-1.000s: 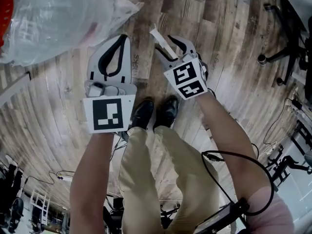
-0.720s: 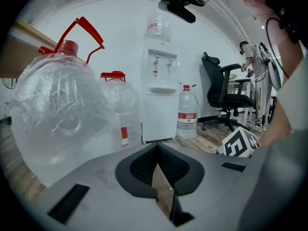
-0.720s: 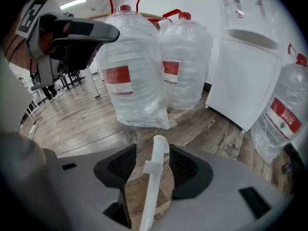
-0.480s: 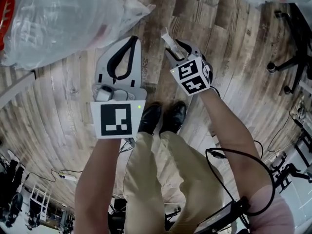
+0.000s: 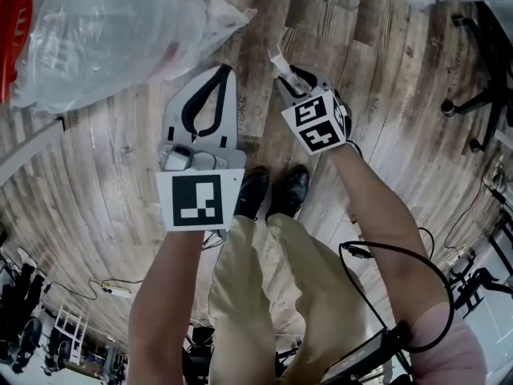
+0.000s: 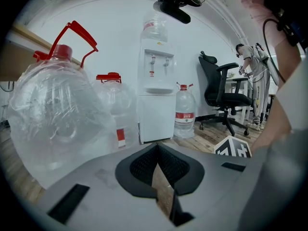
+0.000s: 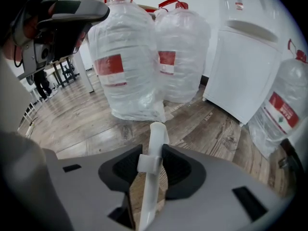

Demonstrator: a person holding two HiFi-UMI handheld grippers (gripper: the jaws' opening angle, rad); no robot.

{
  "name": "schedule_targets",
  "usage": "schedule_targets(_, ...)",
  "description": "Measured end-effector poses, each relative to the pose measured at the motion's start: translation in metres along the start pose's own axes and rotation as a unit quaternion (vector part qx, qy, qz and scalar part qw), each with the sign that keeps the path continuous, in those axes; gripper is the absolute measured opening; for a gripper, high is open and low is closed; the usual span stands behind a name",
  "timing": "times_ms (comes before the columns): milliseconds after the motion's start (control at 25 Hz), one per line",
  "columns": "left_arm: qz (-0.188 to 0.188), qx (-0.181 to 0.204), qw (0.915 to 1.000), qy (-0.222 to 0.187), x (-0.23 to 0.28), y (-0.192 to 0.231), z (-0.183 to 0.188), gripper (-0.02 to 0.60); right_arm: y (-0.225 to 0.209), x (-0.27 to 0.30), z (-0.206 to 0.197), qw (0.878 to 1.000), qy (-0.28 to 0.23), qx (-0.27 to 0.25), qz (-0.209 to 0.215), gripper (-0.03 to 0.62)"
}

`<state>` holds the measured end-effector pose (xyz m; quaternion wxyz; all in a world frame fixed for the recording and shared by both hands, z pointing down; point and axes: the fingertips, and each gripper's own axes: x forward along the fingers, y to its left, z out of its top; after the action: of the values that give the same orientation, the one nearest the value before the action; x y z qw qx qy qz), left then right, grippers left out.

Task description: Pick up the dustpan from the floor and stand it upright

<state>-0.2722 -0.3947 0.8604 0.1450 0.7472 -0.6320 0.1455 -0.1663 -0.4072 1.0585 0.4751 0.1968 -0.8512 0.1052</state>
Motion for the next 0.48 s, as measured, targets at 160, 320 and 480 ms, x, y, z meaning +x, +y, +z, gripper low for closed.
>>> schedule_targets(160, -0.005, 0.000, 1.0000, -0.003, -0.009, -0.009, 0.020, 0.012, -0.002, -0.030, 0.011, 1.000, -0.013, 0.003, -0.012, 0.130)
schedule_targets(320, -0.013, 0.007, 0.9998, -0.011, -0.019, -0.018, 0.059, 0.012, -0.005, -0.075, 0.025, 0.999, -0.025, 0.014, -0.028, 0.124)
schedule_targets(480, -0.032, 0.028, 0.9988, -0.026, -0.029, -0.029, 0.111, 0.012, -0.012, -0.130, 0.043, 0.998, -0.043, 0.020, -0.049, 0.121)
